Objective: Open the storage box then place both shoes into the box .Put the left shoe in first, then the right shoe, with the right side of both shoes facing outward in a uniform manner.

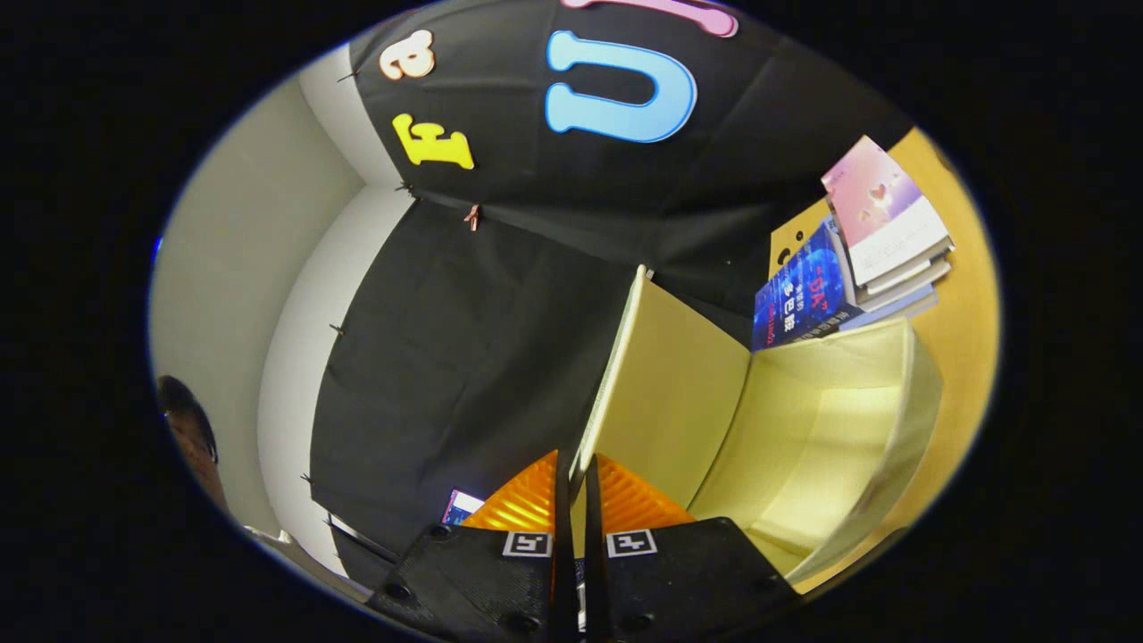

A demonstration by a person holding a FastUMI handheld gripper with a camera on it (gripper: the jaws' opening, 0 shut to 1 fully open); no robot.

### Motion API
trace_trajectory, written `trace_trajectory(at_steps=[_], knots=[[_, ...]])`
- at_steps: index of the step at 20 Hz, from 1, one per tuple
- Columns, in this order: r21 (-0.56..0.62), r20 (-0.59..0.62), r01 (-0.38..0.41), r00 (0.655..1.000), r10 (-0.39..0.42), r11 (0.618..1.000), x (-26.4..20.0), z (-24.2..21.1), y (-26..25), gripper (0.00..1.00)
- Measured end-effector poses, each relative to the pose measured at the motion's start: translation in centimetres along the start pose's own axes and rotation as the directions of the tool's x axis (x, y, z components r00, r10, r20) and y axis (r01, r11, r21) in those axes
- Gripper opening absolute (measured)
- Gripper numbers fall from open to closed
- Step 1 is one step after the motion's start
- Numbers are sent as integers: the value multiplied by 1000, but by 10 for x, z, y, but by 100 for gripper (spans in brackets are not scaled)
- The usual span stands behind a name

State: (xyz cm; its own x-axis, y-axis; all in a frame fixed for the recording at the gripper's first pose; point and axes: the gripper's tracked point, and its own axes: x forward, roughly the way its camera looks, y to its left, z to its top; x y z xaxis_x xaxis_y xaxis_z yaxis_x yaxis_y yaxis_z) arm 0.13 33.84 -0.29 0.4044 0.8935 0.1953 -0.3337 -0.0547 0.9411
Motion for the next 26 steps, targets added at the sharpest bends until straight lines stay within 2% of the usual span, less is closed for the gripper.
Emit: trace_trajectory(at_steps=[3, 10, 15, 16, 17, 19, 21, 22, 23, 24, 25, 26], knots=[[-83, -4, 11, 1000, -11, 997, 31, -3, 11, 8], [-92, -57, 28, 998, -33, 995, 108, -20, 23, 8], [-88, -73, 77, 994, -83, 993, 150, -43, 9, 8], [-95, -71, 88, 993, -94, 992, 156, -47, 7, 10], [-107, -76, 101, 991, -109, 989, 159, -49, 4, 13], [-107, -94, 112, 988, -122, 988, 159, -54, 1, 25], [-110, -106, 123, 985, -135, 986, 159, -57, -3, 52], [-117, -108, 124, 985, -137, 985, 156, -55, -4, 54], [-126, -109, 125, 984, -139, 984, 155, -56, -3, 60], [-136, -109, 124, 984, -139, 983, 154, -56, -2, 75], [-143, -113, 119, 984, -135, 983, 149, -56, 1, 81], [-152, -115, 117, 984, -135, 982, 146, -54, 2, 82]])
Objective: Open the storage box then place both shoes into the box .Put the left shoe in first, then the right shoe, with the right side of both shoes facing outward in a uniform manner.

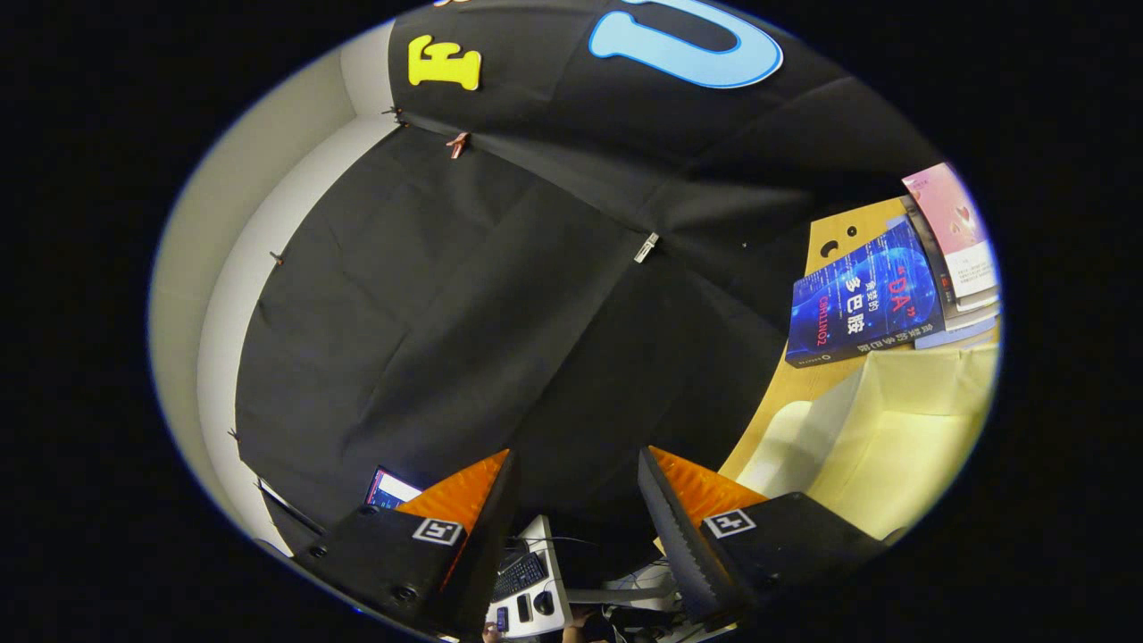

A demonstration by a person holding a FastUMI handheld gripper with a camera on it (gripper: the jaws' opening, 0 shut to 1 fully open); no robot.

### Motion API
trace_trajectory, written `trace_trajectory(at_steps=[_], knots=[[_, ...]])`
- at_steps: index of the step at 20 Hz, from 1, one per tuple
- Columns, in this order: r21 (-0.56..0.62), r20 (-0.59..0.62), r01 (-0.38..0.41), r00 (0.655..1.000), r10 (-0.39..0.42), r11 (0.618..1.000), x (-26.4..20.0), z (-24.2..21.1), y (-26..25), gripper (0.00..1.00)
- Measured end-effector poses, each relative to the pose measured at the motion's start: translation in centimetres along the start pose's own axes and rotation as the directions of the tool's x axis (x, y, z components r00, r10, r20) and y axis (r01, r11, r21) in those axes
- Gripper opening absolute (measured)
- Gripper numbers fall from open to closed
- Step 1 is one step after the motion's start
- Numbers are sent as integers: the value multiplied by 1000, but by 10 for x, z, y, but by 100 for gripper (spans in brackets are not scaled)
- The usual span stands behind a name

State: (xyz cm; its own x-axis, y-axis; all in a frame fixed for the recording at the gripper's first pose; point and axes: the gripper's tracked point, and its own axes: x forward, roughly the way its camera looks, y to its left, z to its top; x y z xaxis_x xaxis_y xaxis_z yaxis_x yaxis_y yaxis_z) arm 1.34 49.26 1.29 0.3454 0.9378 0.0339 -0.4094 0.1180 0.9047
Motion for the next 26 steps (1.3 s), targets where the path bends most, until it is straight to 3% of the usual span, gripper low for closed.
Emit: trace_trajectory(at_steps=[2, 8, 12, 15, 19, 22, 26], knots=[[-20, 1, 10, 1000, -10, 1000, -11, 2, 0, 90], [-179, 62, 111, 993, -102, 978, -82, 17, -14, 96], [-242, 102, 228, 973, -209, 943, -143, 21, -38, 96], [-263, 126, 347, 937, -324, 900, -200, 16, -66, 96], [-259, 136, 533, 846, -516, 806, -281, -4, -122, 96], [-291, 106, 680, 722, -684, 672, -342, -30, -178, 96], [-318, 52, 793, 563, -825, 520, -409, -69, -230, 94]])
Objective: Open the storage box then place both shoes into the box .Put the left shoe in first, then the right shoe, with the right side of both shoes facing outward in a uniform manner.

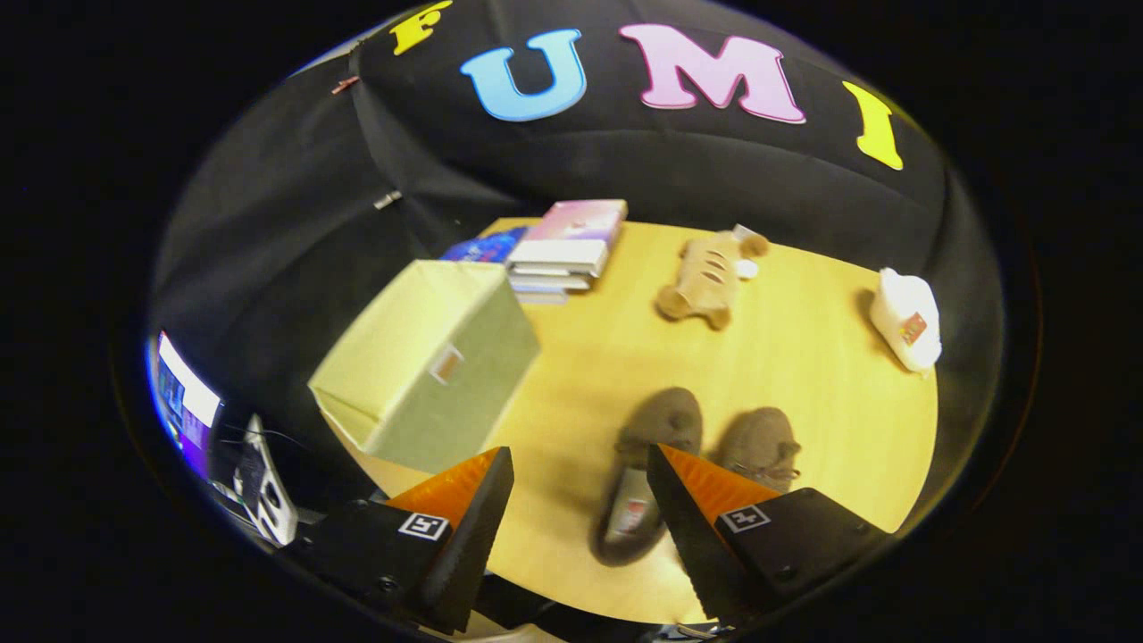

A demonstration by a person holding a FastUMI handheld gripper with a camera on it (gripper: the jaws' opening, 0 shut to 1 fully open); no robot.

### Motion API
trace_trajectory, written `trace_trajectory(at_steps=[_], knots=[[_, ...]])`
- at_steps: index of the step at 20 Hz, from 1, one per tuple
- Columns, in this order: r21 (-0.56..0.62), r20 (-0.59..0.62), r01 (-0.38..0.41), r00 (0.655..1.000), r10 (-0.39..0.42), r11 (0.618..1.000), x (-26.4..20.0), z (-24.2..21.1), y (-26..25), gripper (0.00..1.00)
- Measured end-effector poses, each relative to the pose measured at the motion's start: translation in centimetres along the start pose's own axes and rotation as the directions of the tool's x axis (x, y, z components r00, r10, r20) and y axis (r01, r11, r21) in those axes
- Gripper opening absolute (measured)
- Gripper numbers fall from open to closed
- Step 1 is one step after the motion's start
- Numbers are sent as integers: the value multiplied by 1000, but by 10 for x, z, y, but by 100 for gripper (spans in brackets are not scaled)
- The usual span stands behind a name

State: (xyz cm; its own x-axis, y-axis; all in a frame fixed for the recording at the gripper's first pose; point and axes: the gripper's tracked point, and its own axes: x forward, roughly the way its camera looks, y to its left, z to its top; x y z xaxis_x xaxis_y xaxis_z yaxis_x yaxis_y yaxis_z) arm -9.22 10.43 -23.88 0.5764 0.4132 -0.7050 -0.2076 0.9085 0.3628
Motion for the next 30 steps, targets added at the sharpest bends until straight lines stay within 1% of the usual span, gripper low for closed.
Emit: trace_trajectory(at_steps=[1, 2, 3, 5, 6, 7, 9, 11, 12, 13, 14, 15, 17, 18, 19, 20, 22, 24, 30], knots=[[-6, -21, 32, 999, -32, 999, 6, -9, -11, 94], [-15, -42, 62, 997, -63, 998, 14, -20, -20, 91], [-27, -58, 83, 995, -85, 996, 21, -27, -26, 89], [-70, -98, 125, 986, -132, 990, 40, -41, -43, 87], [-95, -116, 143, 981, -153, 985, 47, -47, -50, 84], [-116, -129, 158, 977, -172, 981, 58, -51, -54, 84], [-150, -147, 202, 964, -224, 968, 78, -57, -66, 79], [-149, -170, 230, 952, -254, 962, 95, -62, -72, 70], [-150, -173, 250, 946, -274, 957, 102, -60, -78, 69], [-150, -168, 275, 940, -298, 950, 108, -59, -85, 65], [-143, -163, 289, 936, -311, 947, 114, -57, -90, 51], [-124, -164, 288, 938, -306, 950, 119, -58, -89, 45], [-111, -149, 320, 930, -334, 941, 118, -53, -98, 34], [-96, -150, 332, 927, -343, 938, 117, -54, -99, 18], [-78, -149, 338, 926, -347, 938, 115, -54, -100, 12], [-65, -150, 341, 926, -347, 938, 113, -54, -98, 8], [-49, -137, 344, 928, -348, 938, 103, -48, -93, 8], [-18, -120, 331, 936, -331, 943, 90, -37, -81, 8], [45, 8, 253, 967, -254, 966, 36, 39, -23, 7]])
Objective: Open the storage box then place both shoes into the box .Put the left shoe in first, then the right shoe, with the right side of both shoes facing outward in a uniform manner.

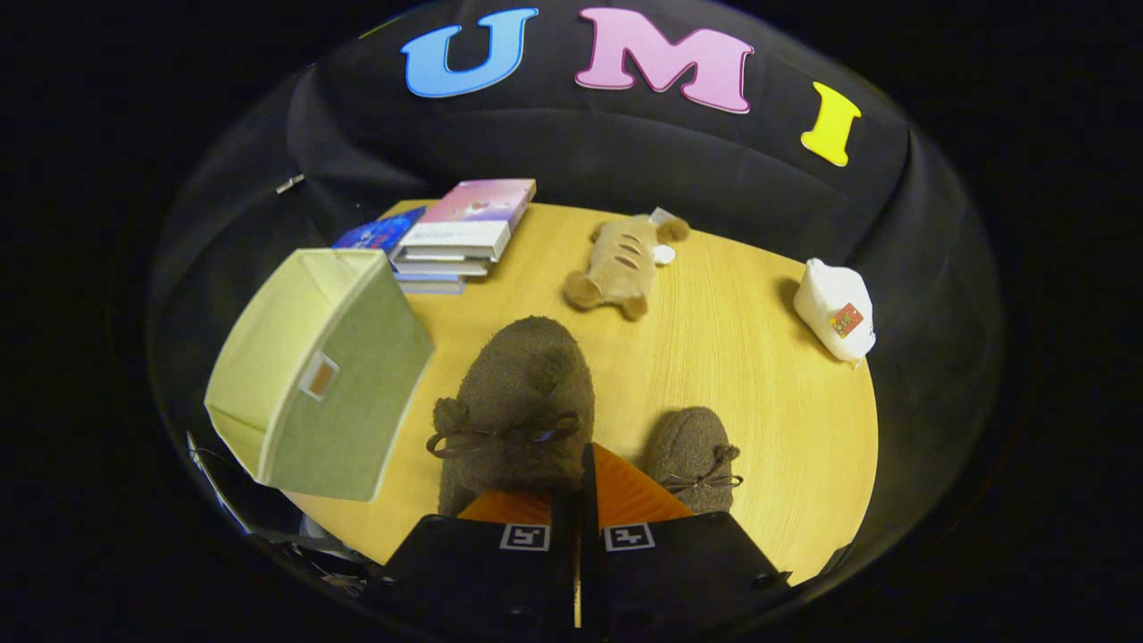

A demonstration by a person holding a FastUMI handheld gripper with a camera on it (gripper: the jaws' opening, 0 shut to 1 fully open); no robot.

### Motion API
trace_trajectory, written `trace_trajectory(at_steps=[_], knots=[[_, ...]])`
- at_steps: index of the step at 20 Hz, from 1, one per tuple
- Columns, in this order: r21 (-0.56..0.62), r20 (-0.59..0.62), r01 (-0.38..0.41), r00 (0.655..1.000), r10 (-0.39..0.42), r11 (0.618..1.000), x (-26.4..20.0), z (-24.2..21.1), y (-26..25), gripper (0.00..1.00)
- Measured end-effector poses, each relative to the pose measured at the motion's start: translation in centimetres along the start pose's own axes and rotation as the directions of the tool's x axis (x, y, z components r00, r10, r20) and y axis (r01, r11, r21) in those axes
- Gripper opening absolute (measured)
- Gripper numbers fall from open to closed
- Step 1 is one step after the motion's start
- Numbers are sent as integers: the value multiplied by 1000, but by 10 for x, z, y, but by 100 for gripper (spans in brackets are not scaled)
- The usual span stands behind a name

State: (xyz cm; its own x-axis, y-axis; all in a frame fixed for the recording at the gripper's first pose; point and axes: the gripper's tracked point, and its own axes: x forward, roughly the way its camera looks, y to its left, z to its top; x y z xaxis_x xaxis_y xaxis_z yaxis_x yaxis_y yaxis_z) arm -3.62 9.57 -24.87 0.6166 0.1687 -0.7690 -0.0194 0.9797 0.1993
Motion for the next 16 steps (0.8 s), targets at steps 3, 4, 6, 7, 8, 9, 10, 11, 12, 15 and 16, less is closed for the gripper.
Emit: trace_trajectory(at_steps=[3, 4, 6, 7, 8, 9, 10, 11, 12, 15, 16], knots=[[42, 34, -56, 998, 55, 998, -25, 39, 33, 7], [53, 47, -82, 996, 79, 995, -37, 54, 44, 7], [62, 64, -137, 989, 134, 989, -46, 74, 74, 8], [66, 67, -166, 985, 162, 984, -49, 83, 91, 7], [69, 67, -194, 980, 190, 979, -52, 91, 109, 8], [76, 66, -218, 975, 213, 973, -52, 99, 127, 7], [83, 55, -238, 971, 234, 968, -50, 102, 145, 8], [96, 44, -252, 967, 249, 963, -45, 104, 163, 7], [108, 28, -263, 965, 262, 959, -42, 106, 181, 8], [141, -25, -269, 961, 275, 953, -27, 104, 227, 7], [144, -40, -263, 962, 271, 954, -21, 102, 239, 7]])
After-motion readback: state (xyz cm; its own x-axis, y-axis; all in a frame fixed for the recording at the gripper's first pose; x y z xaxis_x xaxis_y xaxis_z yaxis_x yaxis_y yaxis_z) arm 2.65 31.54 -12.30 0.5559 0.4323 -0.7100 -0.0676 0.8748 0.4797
